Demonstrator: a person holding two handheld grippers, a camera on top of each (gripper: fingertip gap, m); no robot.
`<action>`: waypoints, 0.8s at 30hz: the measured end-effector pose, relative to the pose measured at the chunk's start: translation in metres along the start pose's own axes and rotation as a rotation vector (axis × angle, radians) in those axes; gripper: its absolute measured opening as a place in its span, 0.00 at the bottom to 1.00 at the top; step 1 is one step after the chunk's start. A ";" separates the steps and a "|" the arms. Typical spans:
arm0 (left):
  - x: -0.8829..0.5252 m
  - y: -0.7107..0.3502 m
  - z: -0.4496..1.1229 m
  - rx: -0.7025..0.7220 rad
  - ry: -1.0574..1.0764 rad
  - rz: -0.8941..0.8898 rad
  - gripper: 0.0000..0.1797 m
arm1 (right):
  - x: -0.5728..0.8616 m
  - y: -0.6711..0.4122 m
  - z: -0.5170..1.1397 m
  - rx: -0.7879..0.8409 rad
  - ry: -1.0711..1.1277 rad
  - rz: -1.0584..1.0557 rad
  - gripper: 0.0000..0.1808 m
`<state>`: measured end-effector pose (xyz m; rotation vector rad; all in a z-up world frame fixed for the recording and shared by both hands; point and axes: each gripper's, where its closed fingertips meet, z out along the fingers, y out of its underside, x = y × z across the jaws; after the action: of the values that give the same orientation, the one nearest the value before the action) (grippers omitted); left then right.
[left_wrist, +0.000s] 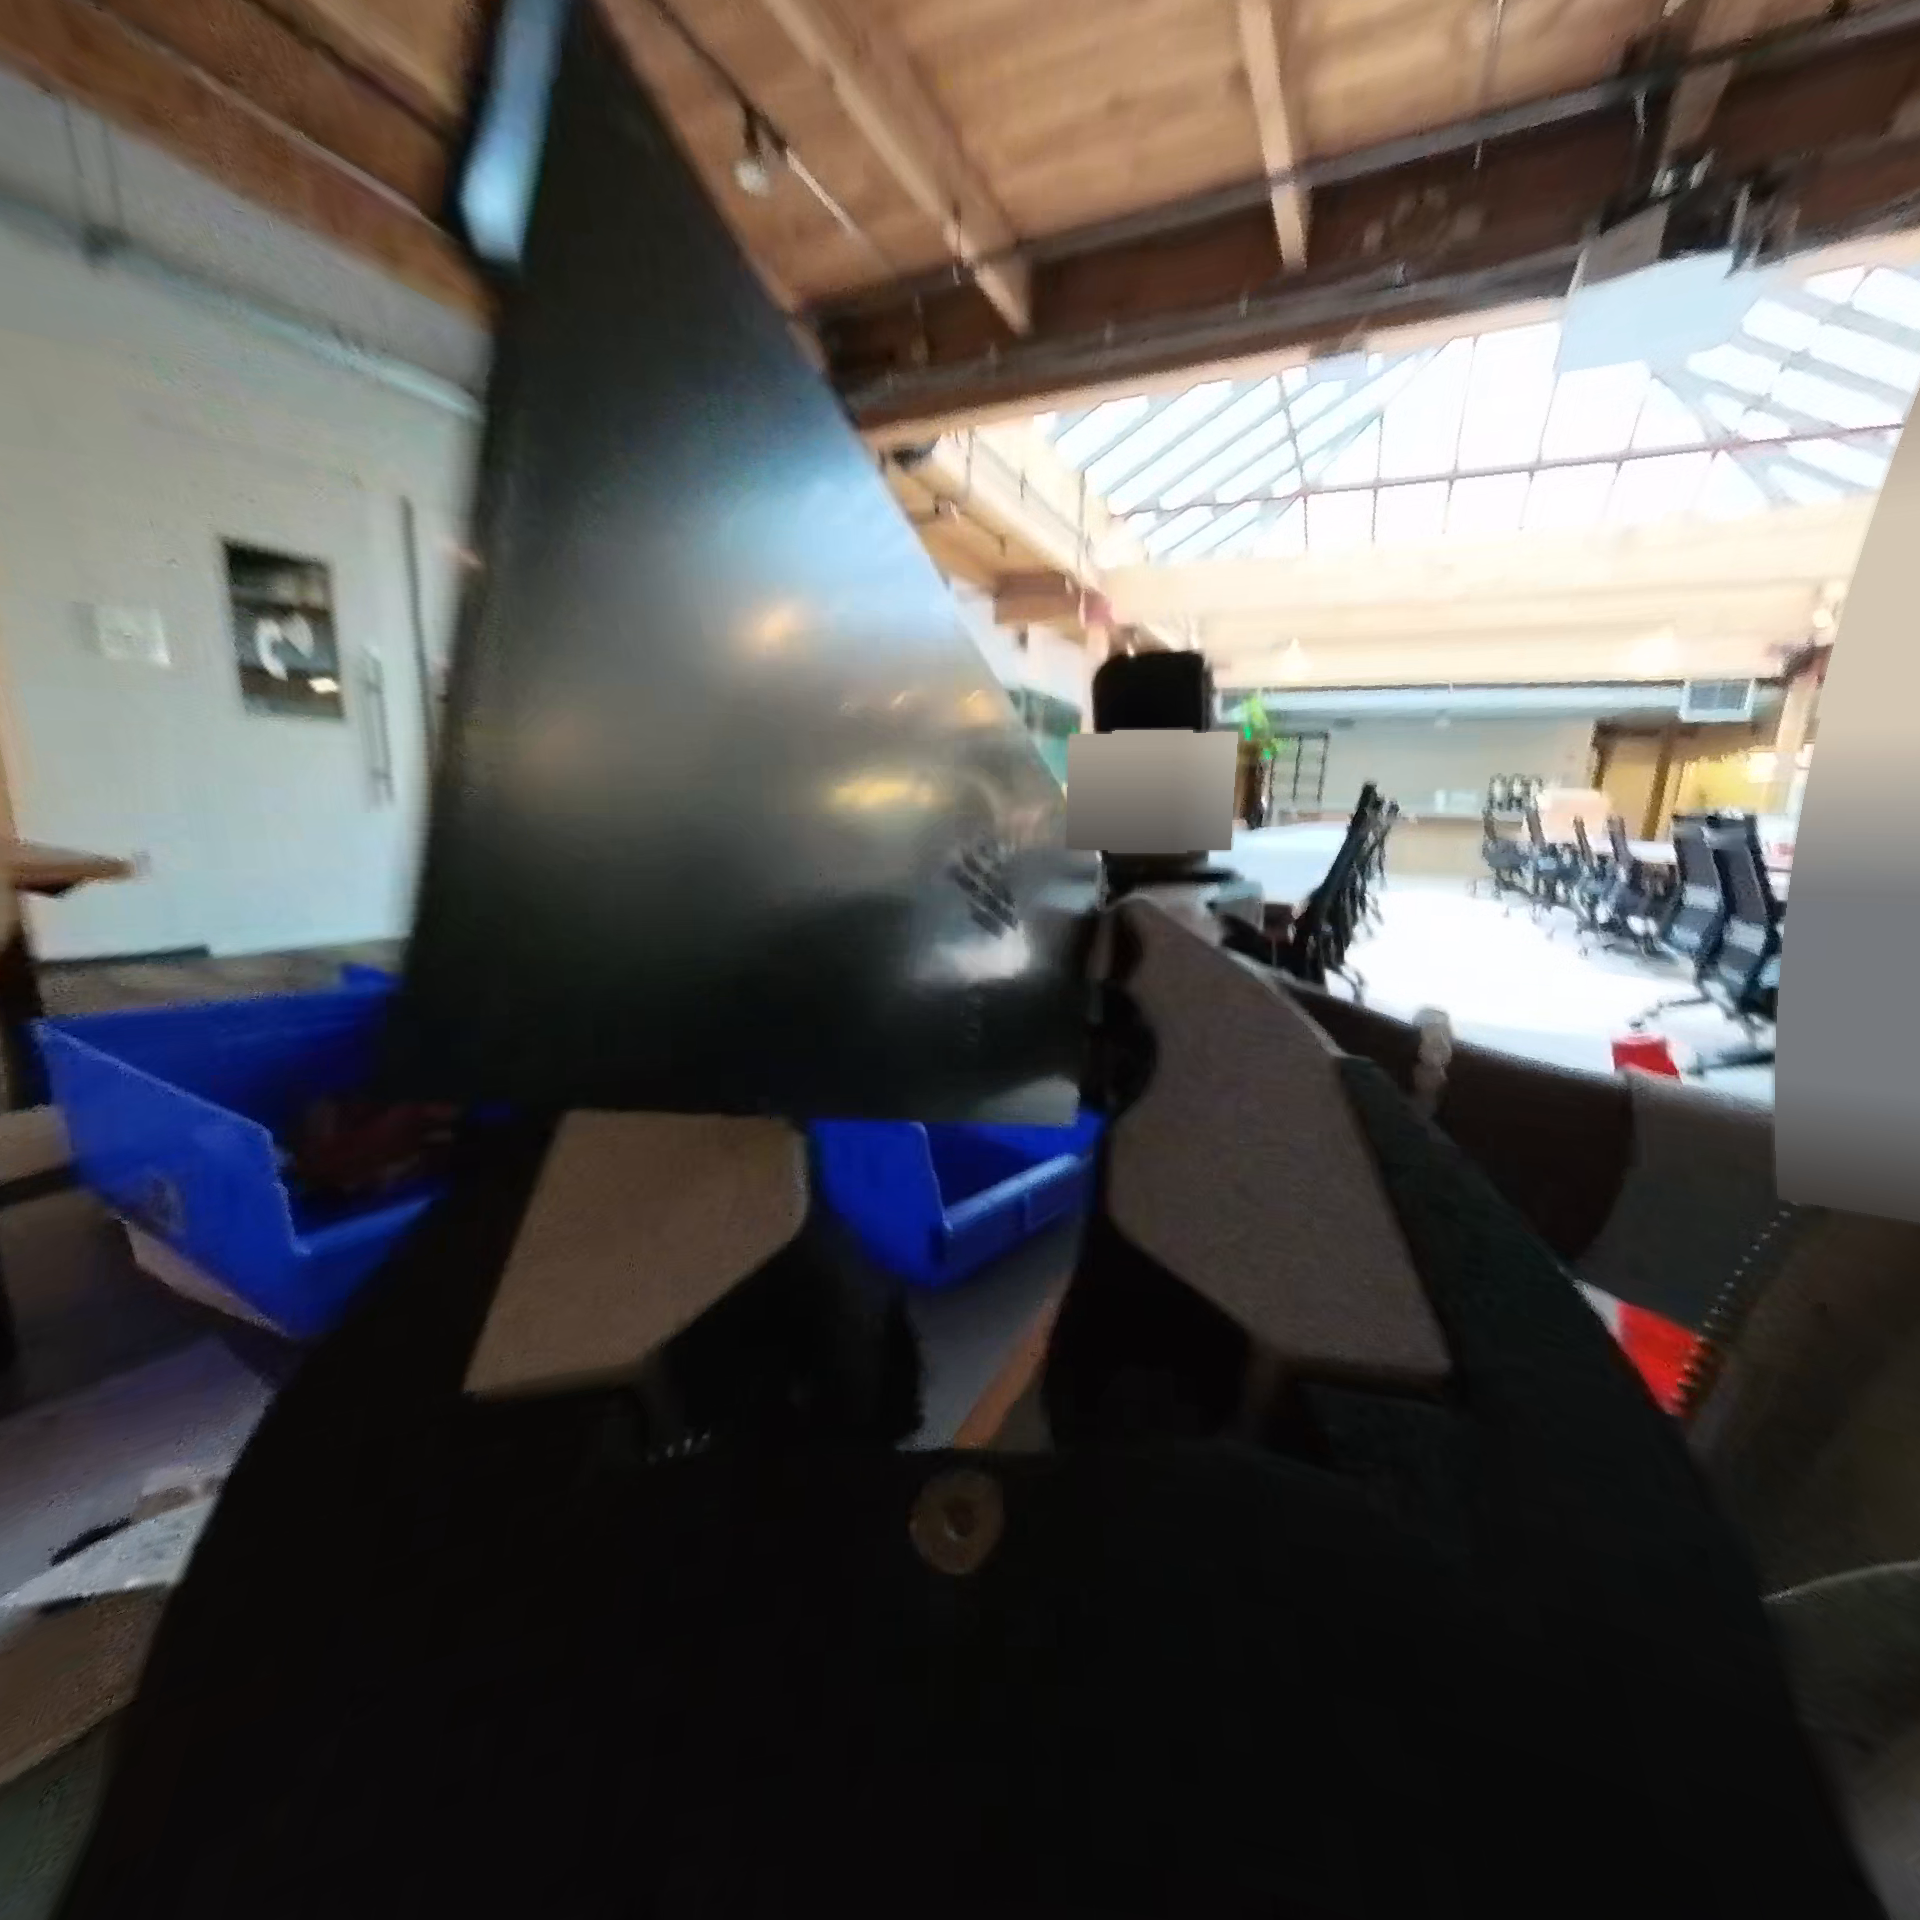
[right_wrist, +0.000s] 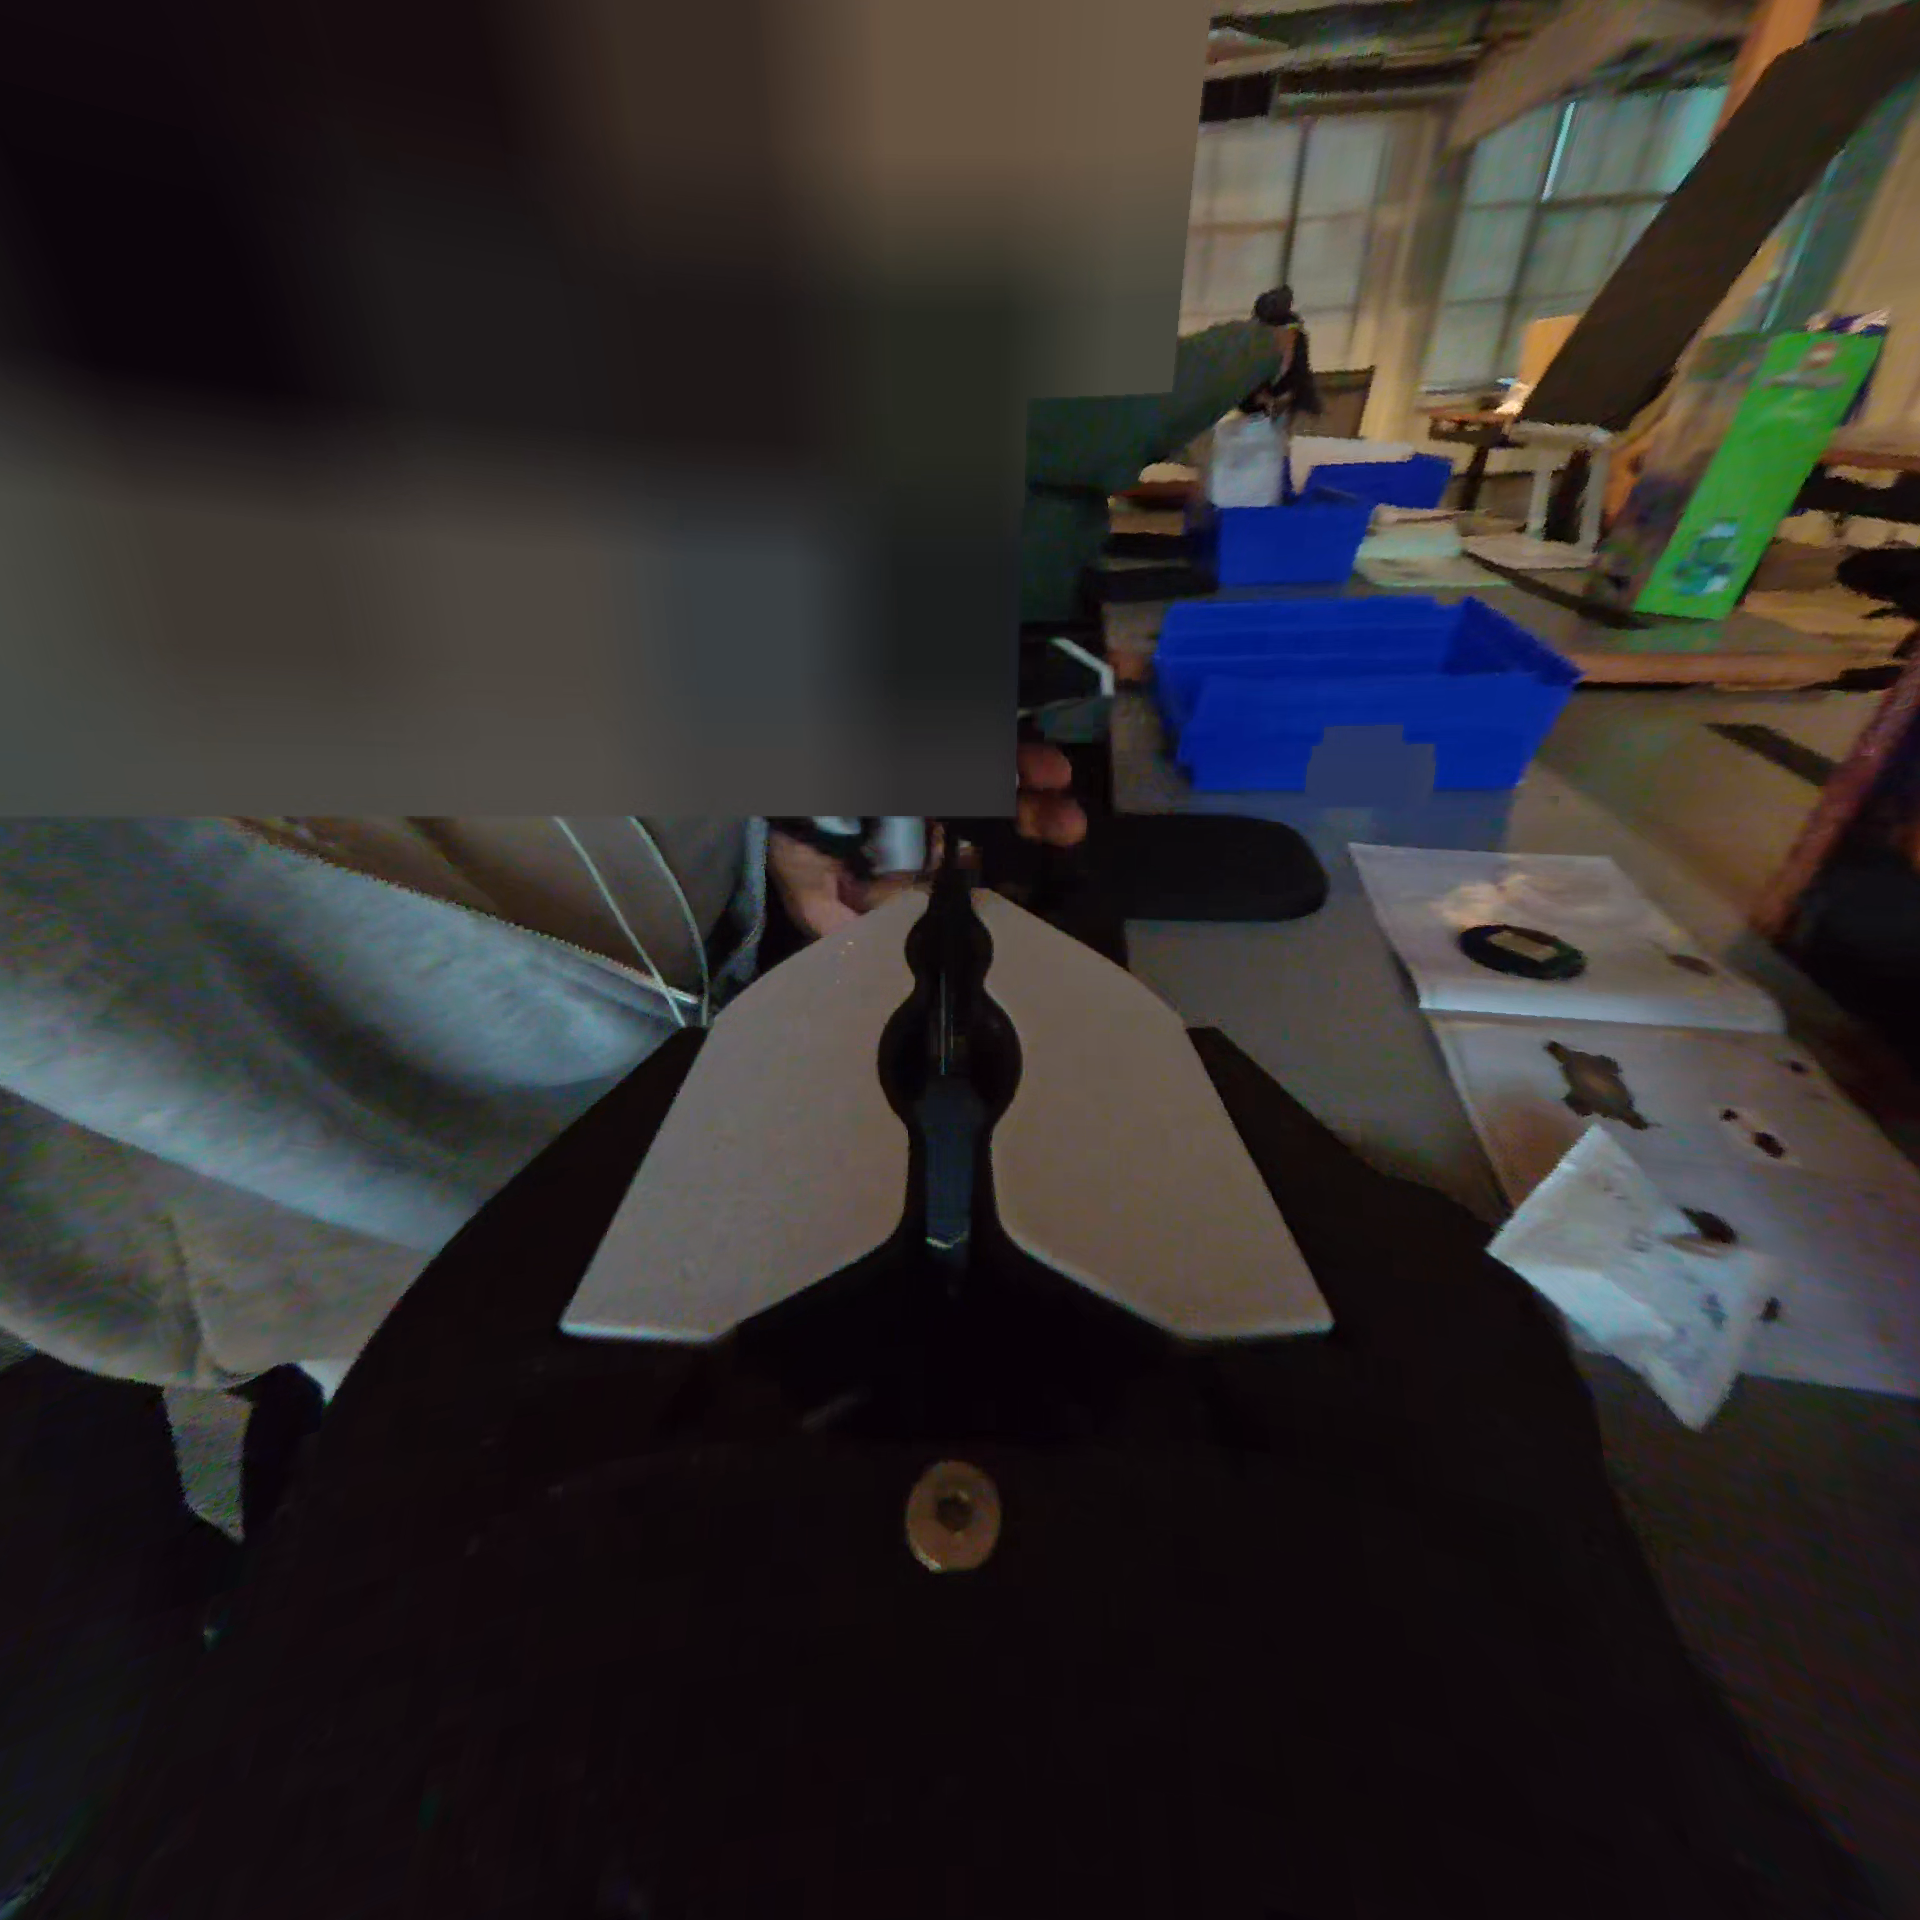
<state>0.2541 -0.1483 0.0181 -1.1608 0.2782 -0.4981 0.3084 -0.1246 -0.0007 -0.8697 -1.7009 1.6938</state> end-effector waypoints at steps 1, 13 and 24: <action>-0.001 -0.005 -0.003 0.032 -0.012 0.008 0.17 | -0.002 0.000 0.002 0.018 -0.015 0.010 0.00; 0.015 0.002 -0.006 -0.014 0.074 0.038 0.00 | 0.013 0.010 0.026 -0.388 0.084 -0.037 0.36; 0.013 0.017 -0.002 -0.095 0.090 0.001 0.00 | -0.008 -0.010 0.086 -0.666 -0.202 -0.231 0.01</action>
<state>0.2686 -0.1515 0.0020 -1.2317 0.3840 -0.5419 0.2458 -0.1839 0.0071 -0.7491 -2.4596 1.0915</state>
